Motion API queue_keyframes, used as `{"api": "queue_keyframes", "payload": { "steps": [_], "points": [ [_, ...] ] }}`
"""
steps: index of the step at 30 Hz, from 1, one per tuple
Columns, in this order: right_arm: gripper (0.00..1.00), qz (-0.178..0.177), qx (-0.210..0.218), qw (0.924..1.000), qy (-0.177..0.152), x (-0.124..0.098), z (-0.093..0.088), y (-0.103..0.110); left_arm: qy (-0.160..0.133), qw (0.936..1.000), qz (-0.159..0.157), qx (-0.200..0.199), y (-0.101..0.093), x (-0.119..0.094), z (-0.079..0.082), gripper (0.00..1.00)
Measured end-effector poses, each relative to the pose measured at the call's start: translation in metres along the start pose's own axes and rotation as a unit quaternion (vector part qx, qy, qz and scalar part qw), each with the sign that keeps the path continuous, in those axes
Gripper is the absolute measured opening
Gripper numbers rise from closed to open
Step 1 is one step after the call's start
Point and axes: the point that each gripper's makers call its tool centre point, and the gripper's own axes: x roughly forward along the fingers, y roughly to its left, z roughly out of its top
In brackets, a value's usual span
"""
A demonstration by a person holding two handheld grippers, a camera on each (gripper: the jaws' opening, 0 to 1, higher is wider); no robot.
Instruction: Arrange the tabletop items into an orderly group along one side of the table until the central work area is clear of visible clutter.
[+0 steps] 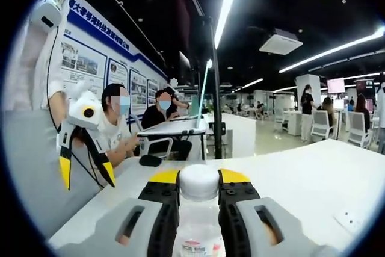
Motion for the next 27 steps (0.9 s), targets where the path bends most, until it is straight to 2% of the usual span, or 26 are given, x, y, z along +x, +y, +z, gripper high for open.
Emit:
{"api": "queue_keyframes", "payload": {
  "steps": [6,17,20,22,25,27],
  "points": [
    [0.20,0.015,-0.006,0.9998,0.012,0.004,-0.002,0.009,-0.003,1.0000,-0.003,-0.007,0.001,0.002,0.001,0.53],
    [0.21,0.006,-0.002,0.9997,0.022,0.003,-0.003,0.010,-0.005,0.9999,-0.003,-0.012,0.000,0.000,0.000,0.52],
    [0.22,-0.002,0.005,0.9993,0.036,0.004,-0.009,0.010,-0.005,0.9998,-0.006,-0.019,-0.002,0.000,-0.001,0.52],
    [0.27,-0.011,0.012,0.9992,0.037,0.005,-0.009,0.007,-0.005,0.9996,-0.005,-0.027,0.000,-0.001,-0.003,0.52],
    [0.37,-0.037,0.032,0.9987,0.009,0.005,0.005,-0.003,-0.006,0.9995,0.005,-0.032,0.007,-0.003,-0.002,0.53],
    [0.41,-0.046,0.033,0.9984,0.004,0.003,0.012,-0.007,-0.012,0.9993,0.007,-0.035,0.009,-0.005,0.000,0.55]
  ]
}}
